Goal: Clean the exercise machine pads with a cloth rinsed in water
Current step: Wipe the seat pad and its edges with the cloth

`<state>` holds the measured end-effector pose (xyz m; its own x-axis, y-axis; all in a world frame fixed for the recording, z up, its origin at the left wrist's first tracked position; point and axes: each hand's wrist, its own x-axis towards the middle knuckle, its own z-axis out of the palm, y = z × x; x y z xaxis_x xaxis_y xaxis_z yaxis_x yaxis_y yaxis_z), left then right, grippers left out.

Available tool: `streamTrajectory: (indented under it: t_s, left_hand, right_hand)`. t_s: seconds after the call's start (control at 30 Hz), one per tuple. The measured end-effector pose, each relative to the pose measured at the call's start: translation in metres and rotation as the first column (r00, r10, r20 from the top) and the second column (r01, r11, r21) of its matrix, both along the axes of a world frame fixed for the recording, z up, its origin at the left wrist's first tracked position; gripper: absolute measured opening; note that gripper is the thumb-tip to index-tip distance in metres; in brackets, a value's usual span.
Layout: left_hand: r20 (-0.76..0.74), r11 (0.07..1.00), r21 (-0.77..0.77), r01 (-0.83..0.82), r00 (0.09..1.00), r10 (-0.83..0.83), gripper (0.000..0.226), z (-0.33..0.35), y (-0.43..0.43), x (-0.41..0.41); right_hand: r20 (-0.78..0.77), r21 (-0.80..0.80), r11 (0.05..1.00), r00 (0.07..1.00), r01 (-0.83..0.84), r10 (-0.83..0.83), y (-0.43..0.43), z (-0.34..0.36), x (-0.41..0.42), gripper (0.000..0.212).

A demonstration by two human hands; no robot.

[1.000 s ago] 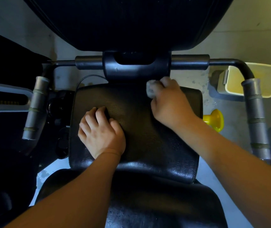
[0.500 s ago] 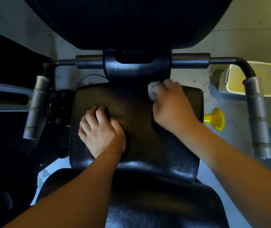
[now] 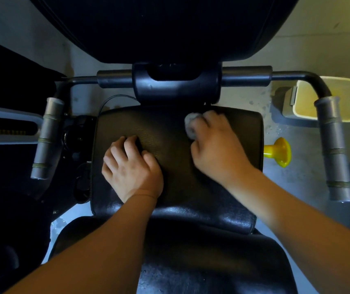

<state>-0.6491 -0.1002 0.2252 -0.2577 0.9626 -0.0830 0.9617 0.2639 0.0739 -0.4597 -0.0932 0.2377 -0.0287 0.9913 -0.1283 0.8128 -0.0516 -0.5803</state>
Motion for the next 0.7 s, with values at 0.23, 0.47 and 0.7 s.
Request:
streamTrajectory:
  t_s: [0.23,0.47,0.7]
  left_hand:
    - [0.008,1.0,0.004,-0.008,1.0,0.008,0.047,0.0,0.0,0.0]
    - [0.012,1.0,-0.004,-0.003,1.0,0.003,0.046,0.0,0.0,0.0]
    - [0.022,1.0,-0.005,-0.009,1.0,0.01,0.045,0.002,-0.001,0.001]
  right_hand:
    - [-0.174,-0.044,0.966,0.954,-0.254,0.243,-0.023,0.021,-0.016,0.033]
    - [0.054,-0.01,1.0,0.998,-0.013,0.014,-0.021,0.006,0.002,0.039]
    - [-0.126,-0.078,0.981,0.978,-0.178,0.168,-0.038,0.026,-0.008,0.031]
